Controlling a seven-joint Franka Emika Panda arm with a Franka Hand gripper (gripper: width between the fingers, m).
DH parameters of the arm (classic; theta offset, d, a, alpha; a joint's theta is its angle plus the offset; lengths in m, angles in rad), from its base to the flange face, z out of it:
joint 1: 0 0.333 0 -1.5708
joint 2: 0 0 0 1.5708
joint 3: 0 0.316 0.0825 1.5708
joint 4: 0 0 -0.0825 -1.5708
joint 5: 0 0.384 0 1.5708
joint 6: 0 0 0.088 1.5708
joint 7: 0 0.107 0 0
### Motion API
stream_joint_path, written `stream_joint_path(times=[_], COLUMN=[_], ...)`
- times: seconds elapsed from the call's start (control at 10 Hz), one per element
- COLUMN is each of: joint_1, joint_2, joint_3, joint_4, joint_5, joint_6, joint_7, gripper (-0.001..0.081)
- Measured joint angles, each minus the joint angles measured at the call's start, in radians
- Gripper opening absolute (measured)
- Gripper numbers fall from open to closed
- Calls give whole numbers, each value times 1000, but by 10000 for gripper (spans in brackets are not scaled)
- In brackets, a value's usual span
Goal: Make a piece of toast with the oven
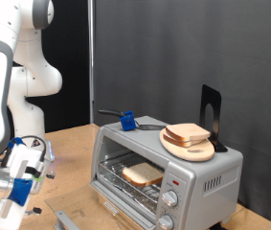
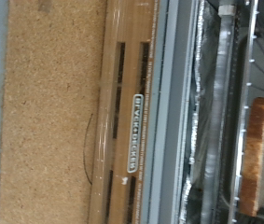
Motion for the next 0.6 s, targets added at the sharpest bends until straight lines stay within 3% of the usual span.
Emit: stream_joint_path(times=[0.6], joint_1=[-4], joint_2=[15], joint_3=[7], joint_4=[0], joint_5=[5], joint_6=[-25], joint_7=[17], gripper=[682])
